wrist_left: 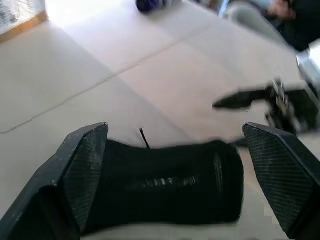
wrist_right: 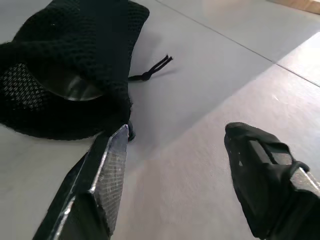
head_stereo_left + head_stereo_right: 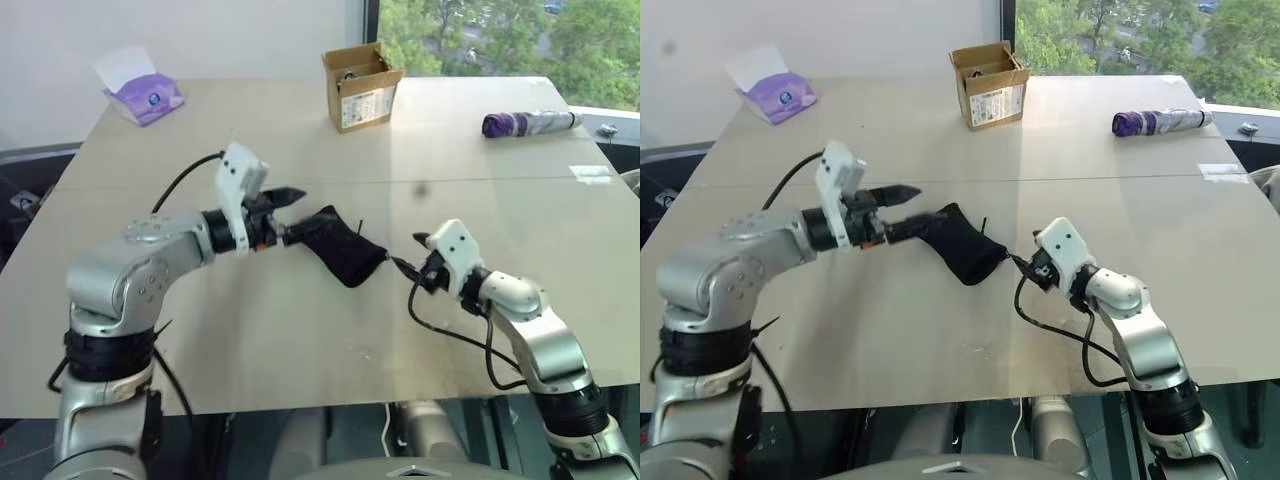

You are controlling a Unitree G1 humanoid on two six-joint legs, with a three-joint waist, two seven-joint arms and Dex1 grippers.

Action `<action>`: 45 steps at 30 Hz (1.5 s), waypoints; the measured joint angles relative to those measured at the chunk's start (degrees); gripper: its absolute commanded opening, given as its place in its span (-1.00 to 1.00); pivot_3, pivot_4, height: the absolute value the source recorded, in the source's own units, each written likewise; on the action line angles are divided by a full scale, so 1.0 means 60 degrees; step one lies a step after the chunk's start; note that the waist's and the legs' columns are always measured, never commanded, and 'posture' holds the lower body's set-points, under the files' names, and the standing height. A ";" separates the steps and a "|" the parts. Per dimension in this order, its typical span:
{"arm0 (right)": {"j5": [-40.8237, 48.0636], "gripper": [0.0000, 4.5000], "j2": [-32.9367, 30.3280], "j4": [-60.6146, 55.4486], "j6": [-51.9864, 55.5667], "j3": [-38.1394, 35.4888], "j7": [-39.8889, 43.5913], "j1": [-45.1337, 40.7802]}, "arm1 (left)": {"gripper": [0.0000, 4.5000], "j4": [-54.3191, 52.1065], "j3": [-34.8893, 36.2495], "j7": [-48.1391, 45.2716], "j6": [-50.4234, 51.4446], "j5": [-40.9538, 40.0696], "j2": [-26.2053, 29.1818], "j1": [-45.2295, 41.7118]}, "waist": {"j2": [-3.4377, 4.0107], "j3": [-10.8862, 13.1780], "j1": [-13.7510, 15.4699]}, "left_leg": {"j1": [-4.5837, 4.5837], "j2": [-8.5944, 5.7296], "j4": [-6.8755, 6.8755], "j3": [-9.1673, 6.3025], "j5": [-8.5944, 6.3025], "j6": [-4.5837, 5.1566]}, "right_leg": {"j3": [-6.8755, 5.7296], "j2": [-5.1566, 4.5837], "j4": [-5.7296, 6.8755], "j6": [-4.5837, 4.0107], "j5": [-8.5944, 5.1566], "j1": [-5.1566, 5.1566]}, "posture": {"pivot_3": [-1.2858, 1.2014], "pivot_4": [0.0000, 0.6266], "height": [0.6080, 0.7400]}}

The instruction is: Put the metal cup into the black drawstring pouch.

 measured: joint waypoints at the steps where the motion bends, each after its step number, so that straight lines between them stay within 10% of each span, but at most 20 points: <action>1: -0.0012 0.35 -0.0128 -0.0023 0.0001 -0.0001 -0.0040 0.0150 | 1.00 -0.0232 -0.0241 -0.0155 -0.0067 0.0007 0.0026 0.0152 | 0.0000 0.0000 0.0037 | -0.0007 -0.0002 0.0003 -0.0002 0.0000 0.0001 | -0.0005 -0.0003 -0.0002 0.0000 0.0000 0.0001 | 0.03 -0.52 1.00; 12: 0.0646 0.39 -0.1348 -0.2148 -0.0111 -0.1014 0.0440 0.2497 | 0.82 -0.0236 -0.3848 -0.0218 -0.2168 0.3262 0.0230 -0.0303 | 0.0000 -0.0001 0.0136 | 0.0000 0.0004 0.0014 0.0002 -0.0001 0.0003 | 0.0000 0.0011 -0.0011 0.0005 -0.0002 0.0014 | 0.03 -0.52 1.00; 22: 0.0578 0.39 -0.1133 -0.2817 -0.0004 -0.1020 -0.0344 0.2848 | -0.98 0.1337 -0.4445 -0.0581 -0.4286 0.5051 -0.0429 -0.0731 | -0.0003 -0.0004 0.0102 | -0.0007 0.0004 0.0020 0.0005 -0.0001 0.0004 | 0.0001 0.0009 -0.0014 0.0006 -0.0002 0.0017 | 0.03 -0.52 1.00; 33: -0.0280 0.39 -0.0272 -0.1483 -0.0668 0.0216 -0.1166 0.1474 | -0.98 0.2294 -0.2123 -0.1234 -0.2306 0.3146 -0.0767 -0.1844 | -0.0009 -0.0001 -0.0001 | -0.0002 0.0011 0.0031 -0.0004 0.0000 0.0004 | -0.0007 0.0018 0.0001 0.0006 -0.0003 0.0015 | 0.03 -0.52 1.00; 37: -0.0290 0.98 0.0410 0.0038 -0.1255 0.0339 -0.1295 0.0481 | -1.00 0.2404 -0.1611 -0.1370 -0.2006 0.2862 -0.0449 -0.1958 | -0.0006 0.0000 0.0004 | -0.0008 0.0005 0.0028 0.0001 0.0000 0.0004 | -0.0003 0.0010 -0.0004 0.0005 -0.0001 0.0011 | 0.03 -0.52 1.00; 45: -0.0438 0.98 0.1711 0.2090 -0.2154 0.0736 -0.1416 -0.1081 | -1.00 0.2246 -0.1149 -0.0920 -0.1318 0.2603 -0.0462 -0.1937 | -0.0007 0.0001 -0.0002 | -0.0020 0.0006 0.0020 -0.0010 0.0001 0.0001 | -0.0017 0.0008 -0.0005 0.0003 -0.0001 0.0001 | 0.03 -0.52 1.00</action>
